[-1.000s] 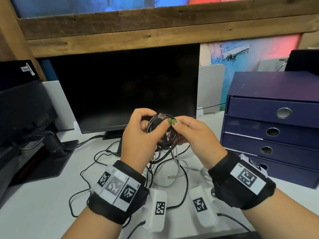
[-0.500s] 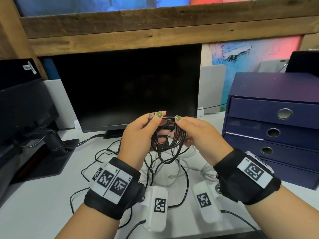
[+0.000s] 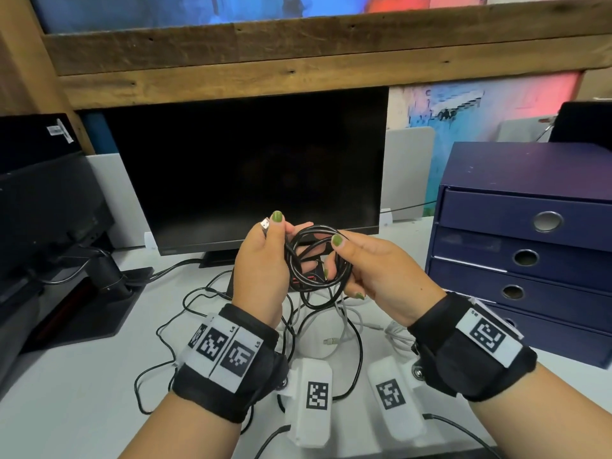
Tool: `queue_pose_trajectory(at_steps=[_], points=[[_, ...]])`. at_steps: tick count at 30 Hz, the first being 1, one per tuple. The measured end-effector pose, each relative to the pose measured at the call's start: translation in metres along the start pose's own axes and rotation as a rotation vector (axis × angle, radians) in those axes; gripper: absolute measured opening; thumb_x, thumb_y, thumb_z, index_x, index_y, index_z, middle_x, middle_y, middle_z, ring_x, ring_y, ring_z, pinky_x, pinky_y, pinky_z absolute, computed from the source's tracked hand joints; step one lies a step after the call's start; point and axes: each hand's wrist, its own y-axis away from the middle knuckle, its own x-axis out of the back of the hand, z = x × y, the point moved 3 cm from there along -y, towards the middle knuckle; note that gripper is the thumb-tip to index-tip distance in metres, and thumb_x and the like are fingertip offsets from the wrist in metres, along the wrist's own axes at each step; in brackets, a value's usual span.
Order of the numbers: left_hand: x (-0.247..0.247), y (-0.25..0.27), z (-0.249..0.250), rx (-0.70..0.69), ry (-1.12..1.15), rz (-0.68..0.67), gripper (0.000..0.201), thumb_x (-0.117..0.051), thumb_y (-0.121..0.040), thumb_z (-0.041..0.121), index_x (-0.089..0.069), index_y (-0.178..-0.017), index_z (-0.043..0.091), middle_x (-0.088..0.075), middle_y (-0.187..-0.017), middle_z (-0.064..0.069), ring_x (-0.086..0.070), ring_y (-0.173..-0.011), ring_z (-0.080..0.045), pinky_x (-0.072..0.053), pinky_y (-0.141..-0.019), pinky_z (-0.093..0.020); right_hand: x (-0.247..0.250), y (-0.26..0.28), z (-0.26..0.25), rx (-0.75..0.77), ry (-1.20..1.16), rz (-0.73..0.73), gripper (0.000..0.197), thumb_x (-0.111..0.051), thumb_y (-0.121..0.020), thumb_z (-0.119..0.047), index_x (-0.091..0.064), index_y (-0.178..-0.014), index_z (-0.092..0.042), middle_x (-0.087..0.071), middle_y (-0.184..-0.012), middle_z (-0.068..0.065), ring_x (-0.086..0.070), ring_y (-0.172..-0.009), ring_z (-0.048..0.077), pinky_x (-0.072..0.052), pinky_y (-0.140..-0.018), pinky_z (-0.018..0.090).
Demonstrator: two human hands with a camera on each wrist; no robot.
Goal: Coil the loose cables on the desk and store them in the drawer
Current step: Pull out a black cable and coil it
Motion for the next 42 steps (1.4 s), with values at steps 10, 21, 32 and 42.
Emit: queue_pose_trajectory(at_steps=[10,21,32,42], points=[[0.004,-0.012,0.02,-0.114,-0.09,0.033,0.031,-0.034,-0.103,0.034,-0.048,-0.083,0.014,-0.074,-0.096,-0.007,-0.073,-0.075,-0.025,-0.059,-0.067,-0.036,0.008,0.004,0.002,-0.022,0.035,0.015,0.049,-0.038,-0.101,-0.035,-0.062,-0.071,-0.004,-0.053,-0.07,0.017,-0.032,-0.045,0.013,-0.029,-0.049,0.025],[0.005,-0.012,0.001,-0.067,-0.177,-0.271,0.025,-0.051,-0.097,0.025,-0.052,-0.122,0.025,-0.068,-0.116,0.004,-0.065,-0.105,-0.02,-0.052,-0.089,-0.038,0.019,0.0,-0.001,-0.01,0.092,0.105,0.055,-0.039,-0.099,-0.043,-0.06,-0.072,0.0,-0.043,-0.05,0.011,-0.03,-0.043,0.018,-0.029,-0.053,0.032],[-0.002,0.007,0.004,-0.323,-0.411,-0.036,0.002,-0.045,-0.1,0.019,-0.045,-0.098,0.018,-0.07,-0.08,0.002,-0.071,-0.069,-0.009,-0.059,-0.066,-0.039,0.001,0.002,-0.013,-0.001,0.11,0.107,0.035,-0.037,-0.102,-0.031,-0.066,-0.086,-0.019,-0.059,-0.058,-0.001,-0.035,-0.042,0.013,-0.034,-0.044,0.019],[0.009,-0.007,0.002,-0.057,-0.12,0.102,0.011,-0.045,-0.1,0.02,-0.049,-0.094,0.011,-0.072,-0.088,-0.013,-0.071,-0.064,-0.033,-0.059,-0.064,-0.048,-0.002,0.004,-0.016,-0.037,0.158,0.097,0.027,-0.04,-0.101,-0.021,-0.065,-0.11,-0.017,-0.059,-0.068,0.011,-0.041,-0.04,0.002,-0.033,-0.041,0.011]])
